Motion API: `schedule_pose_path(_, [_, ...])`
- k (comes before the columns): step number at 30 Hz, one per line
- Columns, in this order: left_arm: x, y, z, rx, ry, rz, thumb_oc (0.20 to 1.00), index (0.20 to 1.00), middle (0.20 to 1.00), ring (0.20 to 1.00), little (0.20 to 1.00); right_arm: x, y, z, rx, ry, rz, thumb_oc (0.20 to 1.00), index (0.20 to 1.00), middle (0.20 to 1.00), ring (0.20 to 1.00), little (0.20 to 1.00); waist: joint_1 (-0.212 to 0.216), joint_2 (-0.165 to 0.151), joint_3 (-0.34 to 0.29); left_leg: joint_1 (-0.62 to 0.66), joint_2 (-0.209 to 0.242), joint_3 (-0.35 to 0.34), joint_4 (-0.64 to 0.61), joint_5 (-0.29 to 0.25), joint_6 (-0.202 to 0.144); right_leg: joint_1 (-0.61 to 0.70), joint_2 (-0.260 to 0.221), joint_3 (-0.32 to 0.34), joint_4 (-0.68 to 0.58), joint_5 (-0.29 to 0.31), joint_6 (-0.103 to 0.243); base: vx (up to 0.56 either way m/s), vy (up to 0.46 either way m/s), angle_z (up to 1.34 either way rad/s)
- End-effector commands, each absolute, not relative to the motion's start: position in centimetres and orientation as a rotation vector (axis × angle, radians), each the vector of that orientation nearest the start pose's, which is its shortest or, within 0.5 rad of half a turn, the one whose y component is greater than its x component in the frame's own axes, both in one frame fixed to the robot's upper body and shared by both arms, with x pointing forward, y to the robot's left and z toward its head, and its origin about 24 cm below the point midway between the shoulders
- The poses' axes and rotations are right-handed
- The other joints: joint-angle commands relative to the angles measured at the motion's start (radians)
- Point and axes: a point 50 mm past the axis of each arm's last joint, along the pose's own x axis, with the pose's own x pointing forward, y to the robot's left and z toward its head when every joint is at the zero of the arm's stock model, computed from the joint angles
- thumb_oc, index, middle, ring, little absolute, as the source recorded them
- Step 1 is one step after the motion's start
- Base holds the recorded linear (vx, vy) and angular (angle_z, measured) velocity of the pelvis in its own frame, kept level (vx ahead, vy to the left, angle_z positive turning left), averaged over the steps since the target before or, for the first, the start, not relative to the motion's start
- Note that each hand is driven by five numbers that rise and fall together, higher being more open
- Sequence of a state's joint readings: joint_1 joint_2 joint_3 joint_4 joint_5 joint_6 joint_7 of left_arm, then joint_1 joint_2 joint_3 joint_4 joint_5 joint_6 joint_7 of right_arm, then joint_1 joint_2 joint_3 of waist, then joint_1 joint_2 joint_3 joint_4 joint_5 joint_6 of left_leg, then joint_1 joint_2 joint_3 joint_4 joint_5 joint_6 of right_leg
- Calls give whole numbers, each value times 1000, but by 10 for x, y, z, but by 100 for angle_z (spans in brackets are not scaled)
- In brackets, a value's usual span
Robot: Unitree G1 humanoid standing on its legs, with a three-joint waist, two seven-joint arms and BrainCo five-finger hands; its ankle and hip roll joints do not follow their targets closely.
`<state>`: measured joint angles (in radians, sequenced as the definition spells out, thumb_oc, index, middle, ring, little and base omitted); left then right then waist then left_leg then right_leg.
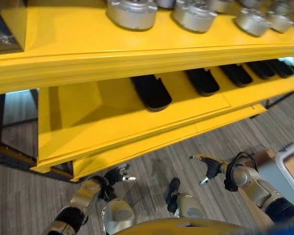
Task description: Move parts from the plastic box to the shelf.
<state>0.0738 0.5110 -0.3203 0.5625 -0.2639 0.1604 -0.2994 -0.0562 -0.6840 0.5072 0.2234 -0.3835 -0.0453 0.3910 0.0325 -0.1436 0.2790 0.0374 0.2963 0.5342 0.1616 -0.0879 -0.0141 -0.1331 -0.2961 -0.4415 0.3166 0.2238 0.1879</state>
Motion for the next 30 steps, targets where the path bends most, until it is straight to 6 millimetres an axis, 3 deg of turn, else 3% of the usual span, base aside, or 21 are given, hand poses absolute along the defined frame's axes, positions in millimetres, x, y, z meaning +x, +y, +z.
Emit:
schedule_pose_path(1, [177,232,-81,175,767,-321,1000,1000,1000,1000,1000,241,-213,-3,-1070,396,718,1000,1000,1000,1000,1000,35,40,-26,18,-83,-75,-8,-2,-5,31,-87,58,77,-87,45,-123,-30,-49])
schedule_pose_path(4, [180,228,-78,139,715,-338,1000,1000,1000,1000,1000,246,-224,-2,-1122,411,604,1000,1000,1000,1000,1000,40,54,-36,7,-60,-43,-8,18,-3,46,-68,13,122,-187,10,-104,-150,-108])
schedule_pose_path(6, [185,226,-74,134,666,-312,1000,1000,1000,1000,1000,250,-232,-2,-1179,421,564,1000,1000,1000,1000,1000,39,48,-40,-1,-36,-11,5,40,-24,103,-20,-27,12,-244,-10,-55,-238,-40])
schedule_pose_path(8, [189,222,-73,132,610,-244,1000,1000,1000,1000,1000,248,-244,-9,-1170,489,469,1000,1000,1000,1000,1000,35,42,-43,-3,-16,10,8,61,-47,150,16,-45,-89,-261,-16,5,-329,-109])
schedule_pose_path(15, [193,217,-71,72,560,-226,1000,1000,1000,1000,1000,228,-277,-29,-1162,650,288,1000,1000,1000,1000,1000,15,36,-57,16,-9,1,-34,87,-75,183,48,-34,-156,-258,-15,51,-240,-40])
schedule_pose_path(17, [202,206,-56,68,484,-308,1000,1000,1000,1000,1000,211,-309,-37,-1148,732,66,1000,1000,1000,1000,1000,-11,46,-48,37,20,21,-44,104,-98,186,70,-30,-156,-273,-40,101,-377,-38])
schedule_pose_path(18, [204,204,-54,78,472,-321,1000,1000,1000,1000,1000,208,-314,-38,-1136,749,13,1000,1000,1000,1000,1000,-16,48,-46,39,27,26,-43,104,-100,186,74,-29,-155,-277,-45,87,-330,-38])
schedule_pose_path(22, [210,198,-45,62,422,-310,1000,1000,1000,1000,1000,204,-322,-42,-1078,737,-122,1000,1000,1000,1000,1000,-39,53,-31,31,85,41,-8,122,-128,178,98,-14,-147,-292,-72,61,-289,-26])
schedule_pose_path(27, [216,196,-39,18,376,-266,1000,1000,1000,1000,1000,215,-313,-31,-912,618,-188,1000,1000,1000,1000,1000,-69,64,-26,39,142,46,38,161,-161,152,129,-3,-135,-312,-100,44,-276,-46])
schedule_pose_path(30, [219,198,-36,17,350,-221,1000,1000,1000,1000,1000,226,-300,-20,-823,529,-146,1000,1000,1000,1000,1000,-62,76,-26,6,123,-53,99,196,-180,154,163,47,-154,-316,-121,80,-136,-97])
